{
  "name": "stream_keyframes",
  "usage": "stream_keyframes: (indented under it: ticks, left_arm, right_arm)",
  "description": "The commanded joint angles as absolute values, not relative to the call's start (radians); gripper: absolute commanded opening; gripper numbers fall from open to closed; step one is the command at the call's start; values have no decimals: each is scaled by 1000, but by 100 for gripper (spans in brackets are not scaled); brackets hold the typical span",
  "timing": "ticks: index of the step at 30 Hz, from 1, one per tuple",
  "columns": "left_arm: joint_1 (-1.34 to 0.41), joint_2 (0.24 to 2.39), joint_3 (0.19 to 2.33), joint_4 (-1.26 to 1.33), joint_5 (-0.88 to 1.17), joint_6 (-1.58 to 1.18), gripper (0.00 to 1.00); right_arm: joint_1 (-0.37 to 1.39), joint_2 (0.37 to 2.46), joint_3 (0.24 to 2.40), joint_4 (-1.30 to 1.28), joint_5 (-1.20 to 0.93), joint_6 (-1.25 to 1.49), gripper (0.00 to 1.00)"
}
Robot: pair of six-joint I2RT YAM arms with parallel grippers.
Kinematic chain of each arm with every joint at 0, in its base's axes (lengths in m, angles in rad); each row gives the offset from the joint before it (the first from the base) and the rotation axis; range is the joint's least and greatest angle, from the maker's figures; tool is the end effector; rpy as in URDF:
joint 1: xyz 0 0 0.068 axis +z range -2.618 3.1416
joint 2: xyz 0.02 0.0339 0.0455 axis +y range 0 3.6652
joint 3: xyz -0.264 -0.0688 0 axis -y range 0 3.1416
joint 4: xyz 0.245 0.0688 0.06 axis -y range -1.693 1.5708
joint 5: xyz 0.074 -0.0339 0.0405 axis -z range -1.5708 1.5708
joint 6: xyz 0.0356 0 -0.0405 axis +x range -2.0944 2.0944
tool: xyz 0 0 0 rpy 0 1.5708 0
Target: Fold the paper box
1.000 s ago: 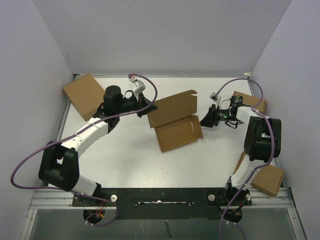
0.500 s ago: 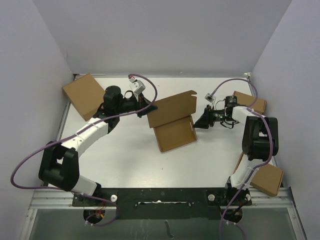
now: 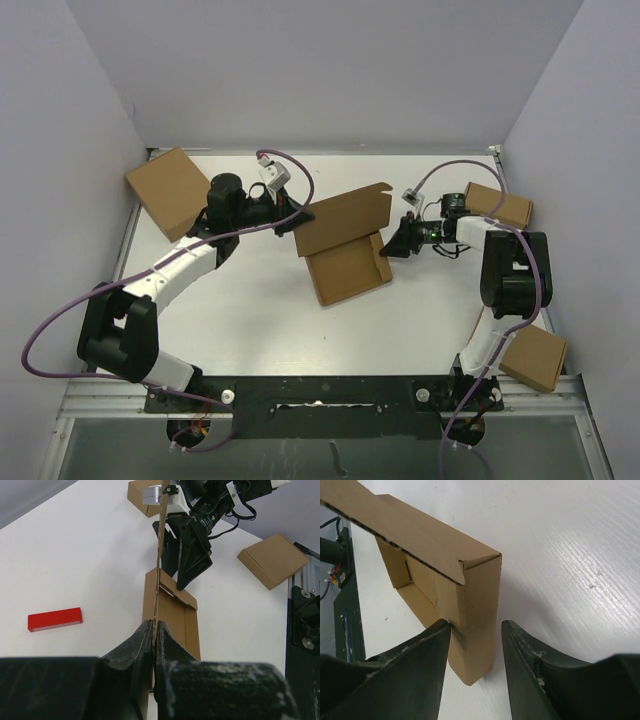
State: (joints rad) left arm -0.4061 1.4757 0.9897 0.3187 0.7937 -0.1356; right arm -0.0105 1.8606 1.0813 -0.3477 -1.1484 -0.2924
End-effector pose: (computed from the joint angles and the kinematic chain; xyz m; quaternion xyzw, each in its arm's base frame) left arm 0.2997 -0.1565 0.2984 0.3422 0.6643 -0.4437 0.4947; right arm 0.3503 0.0288 0.1570 -0.2334 0.7941 0.4959 0.2626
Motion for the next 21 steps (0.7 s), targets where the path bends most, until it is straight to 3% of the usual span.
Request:
stream_keyframes:
  ticks: [1, 5, 14, 21]
  left_arm:
    - [-408, 1450, 985, 404, 822, -151, 0]
    - [-408, 1448, 972, 413, 811, -163, 0]
    - [-408, 1444, 934, 453, 767, -237, 0]
    - [-421, 1417, 896, 478, 700, -338, 0]
  right_arm:
    - [14, 1820, 1042, -224, -1092, -227, 44]
    - [29, 1796, 1018, -173, -1009, -191, 41]
    - [100, 1752, 1039, -217, -761, -235, 20]
    - [176, 1743, 1079, -293, -559, -311, 14]
